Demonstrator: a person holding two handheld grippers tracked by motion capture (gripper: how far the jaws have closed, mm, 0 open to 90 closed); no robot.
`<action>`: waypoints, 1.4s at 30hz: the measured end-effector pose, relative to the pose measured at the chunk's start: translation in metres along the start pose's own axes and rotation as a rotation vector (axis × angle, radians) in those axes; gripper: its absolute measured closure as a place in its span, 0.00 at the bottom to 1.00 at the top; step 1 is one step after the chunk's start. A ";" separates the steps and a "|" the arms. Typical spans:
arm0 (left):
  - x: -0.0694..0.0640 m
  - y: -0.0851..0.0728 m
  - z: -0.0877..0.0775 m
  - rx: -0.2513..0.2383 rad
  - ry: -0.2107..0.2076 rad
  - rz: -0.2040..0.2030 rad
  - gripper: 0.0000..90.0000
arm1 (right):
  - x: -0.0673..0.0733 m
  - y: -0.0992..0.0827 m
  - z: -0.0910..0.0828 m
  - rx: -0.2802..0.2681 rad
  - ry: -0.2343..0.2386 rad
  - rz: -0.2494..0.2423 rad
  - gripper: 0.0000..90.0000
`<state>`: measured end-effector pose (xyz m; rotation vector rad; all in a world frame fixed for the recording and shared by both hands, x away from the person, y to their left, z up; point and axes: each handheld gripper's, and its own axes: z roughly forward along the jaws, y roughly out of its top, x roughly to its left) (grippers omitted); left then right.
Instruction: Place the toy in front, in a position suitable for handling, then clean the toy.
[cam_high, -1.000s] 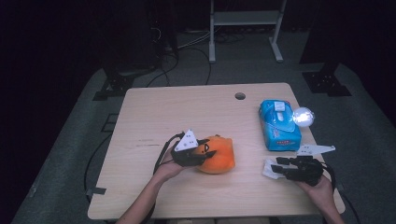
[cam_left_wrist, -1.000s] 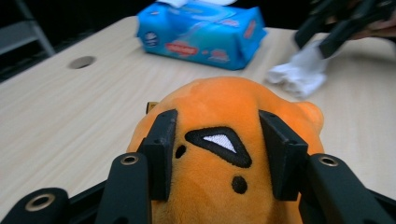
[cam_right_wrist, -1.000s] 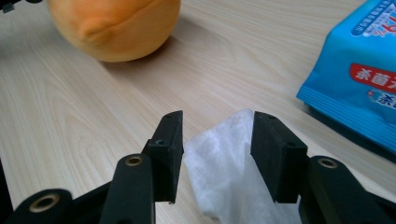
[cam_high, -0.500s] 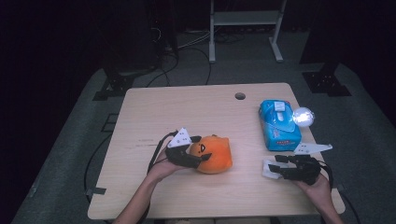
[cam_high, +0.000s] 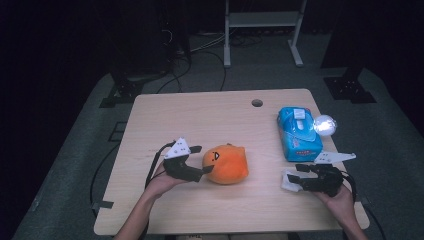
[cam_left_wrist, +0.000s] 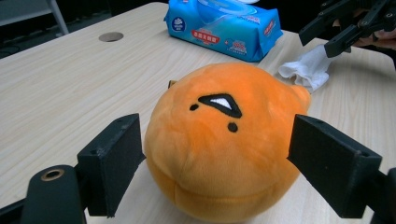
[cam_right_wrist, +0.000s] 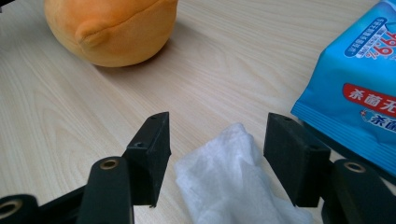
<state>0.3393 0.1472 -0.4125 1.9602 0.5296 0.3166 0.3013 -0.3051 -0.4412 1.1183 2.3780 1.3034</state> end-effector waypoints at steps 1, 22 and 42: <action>0.000 -0.001 -0.002 0.001 0.004 -0.002 0.18 | 0.000 0.000 0.000 -0.003 -0.003 -0.008 0.44; 0.010 -0.021 -0.044 -0.006 0.070 -0.048 0.14 | 0.001 0.001 0.000 0.001 -0.007 -0.010 0.41; 0.013 -0.035 -0.055 0.014 0.079 -0.067 0.12 | 0.002 0.000 -0.003 -0.006 -0.009 -0.011 0.41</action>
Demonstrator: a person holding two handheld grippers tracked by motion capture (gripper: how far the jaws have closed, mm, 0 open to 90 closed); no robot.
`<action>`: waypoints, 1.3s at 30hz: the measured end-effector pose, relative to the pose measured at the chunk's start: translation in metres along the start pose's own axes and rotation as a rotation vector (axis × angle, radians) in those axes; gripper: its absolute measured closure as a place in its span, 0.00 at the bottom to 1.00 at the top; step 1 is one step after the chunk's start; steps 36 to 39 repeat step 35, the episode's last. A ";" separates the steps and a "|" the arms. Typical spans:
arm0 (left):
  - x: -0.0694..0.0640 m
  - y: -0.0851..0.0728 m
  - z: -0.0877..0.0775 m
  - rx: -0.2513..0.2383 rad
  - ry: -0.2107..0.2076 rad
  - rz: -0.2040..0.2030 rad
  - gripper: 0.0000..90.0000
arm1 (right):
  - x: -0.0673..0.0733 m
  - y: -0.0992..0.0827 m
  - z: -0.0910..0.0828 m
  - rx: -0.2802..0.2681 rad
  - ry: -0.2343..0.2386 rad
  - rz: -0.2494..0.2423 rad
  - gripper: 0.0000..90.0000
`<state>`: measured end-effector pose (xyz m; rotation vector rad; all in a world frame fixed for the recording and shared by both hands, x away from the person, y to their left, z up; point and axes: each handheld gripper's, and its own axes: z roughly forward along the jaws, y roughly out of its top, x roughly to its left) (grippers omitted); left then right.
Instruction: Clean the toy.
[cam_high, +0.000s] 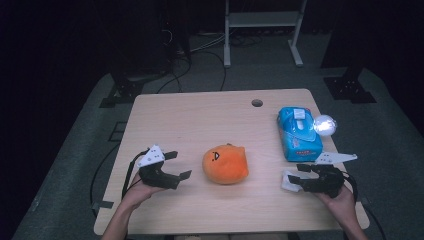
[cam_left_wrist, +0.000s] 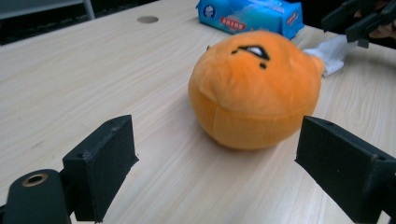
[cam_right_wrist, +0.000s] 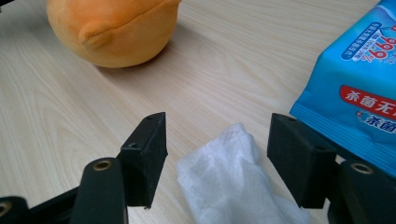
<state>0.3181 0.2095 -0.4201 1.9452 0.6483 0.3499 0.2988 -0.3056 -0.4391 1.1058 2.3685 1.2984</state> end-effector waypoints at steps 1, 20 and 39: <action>0.001 -0.002 -0.002 0.003 0.005 -0.001 0.12 | 0.000 0.000 0.000 0.001 0.001 0.000 0.41; 0.009 -0.039 -0.037 0.044 0.084 -0.062 0.12 | 0.001 -0.001 0.002 0.015 0.005 0.005 0.40; 0.009 -0.049 -0.050 0.038 0.106 -0.080 0.11 | 0.001 -0.001 0.001 0.008 0.006 0.001 0.40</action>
